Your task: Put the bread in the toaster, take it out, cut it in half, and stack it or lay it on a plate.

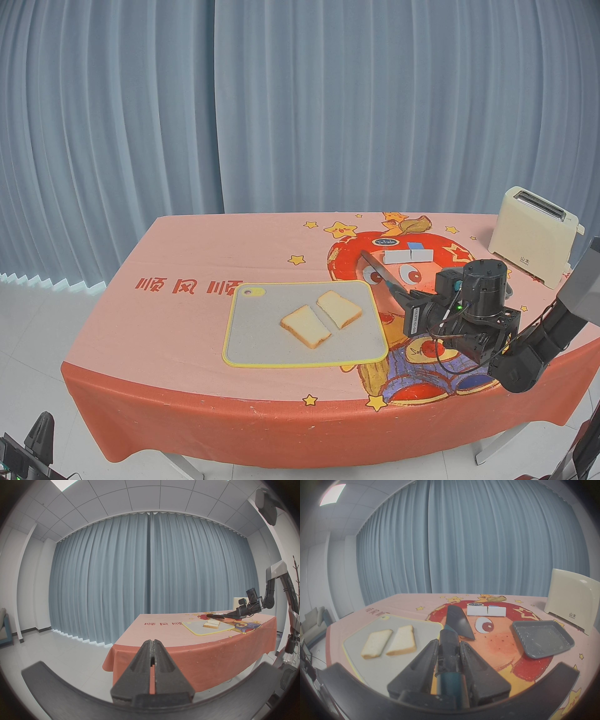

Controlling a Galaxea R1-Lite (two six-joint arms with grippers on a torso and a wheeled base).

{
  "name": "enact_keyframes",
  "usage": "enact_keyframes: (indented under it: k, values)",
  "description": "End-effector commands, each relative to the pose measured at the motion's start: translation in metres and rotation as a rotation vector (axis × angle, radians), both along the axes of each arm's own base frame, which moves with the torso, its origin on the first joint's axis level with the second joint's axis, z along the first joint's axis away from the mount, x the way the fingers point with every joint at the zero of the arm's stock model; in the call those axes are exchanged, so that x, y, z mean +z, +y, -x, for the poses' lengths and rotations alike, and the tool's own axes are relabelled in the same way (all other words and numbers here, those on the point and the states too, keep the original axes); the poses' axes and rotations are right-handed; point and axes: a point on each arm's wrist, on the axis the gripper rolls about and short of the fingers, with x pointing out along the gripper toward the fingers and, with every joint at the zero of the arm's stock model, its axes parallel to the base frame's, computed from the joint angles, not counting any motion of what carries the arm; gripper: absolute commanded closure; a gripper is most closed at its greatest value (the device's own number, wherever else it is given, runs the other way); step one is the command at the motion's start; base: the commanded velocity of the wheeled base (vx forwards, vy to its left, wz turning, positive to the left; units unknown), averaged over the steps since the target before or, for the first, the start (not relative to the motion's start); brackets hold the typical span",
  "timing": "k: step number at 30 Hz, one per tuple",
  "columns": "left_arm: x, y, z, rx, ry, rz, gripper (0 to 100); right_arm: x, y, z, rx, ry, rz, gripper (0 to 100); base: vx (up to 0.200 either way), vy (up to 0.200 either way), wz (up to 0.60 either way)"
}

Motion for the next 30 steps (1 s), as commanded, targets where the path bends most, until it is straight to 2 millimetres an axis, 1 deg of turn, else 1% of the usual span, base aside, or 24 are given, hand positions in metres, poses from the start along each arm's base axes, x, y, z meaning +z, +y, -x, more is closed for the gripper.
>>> enact_keyframes:
  k: [1,11,22,26,28,30]
  values:
    - [-0.005,0.0,-0.001,0.0,0.019,0.0,100,0.01,0.002,0.005,0.013,-0.031,-0.021,100,0.0,0.0,0.0]
    - [-0.005,0.0,-0.001,0.0,0.017,0.0,100,0.016,-0.004,0.01,-0.009,-0.032,-0.065,100,0.0,0.0,0.0]
    - [-0.005,0.0,-0.001,0.0,0.019,0.0,100,0.011,0.002,0.01,0.006,-0.022,-0.048,100,0.0,0.0,0.0]
    - [-0.005,0.0,-0.001,0.0,0.019,0.0,100,0.013,-0.001,0.013,0.007,-0.017,-0.031,100,0.0,0.0,0.0]
    - [-0.005,0.0,-0.001,0.002,0.019,0.0,100,0.017,-0.003,0.01,0.011,-0.031,-0.002,100,0.0,0.0,0.0]
    - [-0.005,0.0,-0.001,0.0,0.019,0.0,100,0.022,-0.007,0.003,0.004,-0.031,0.043,100,0.0,0.0,0.0]
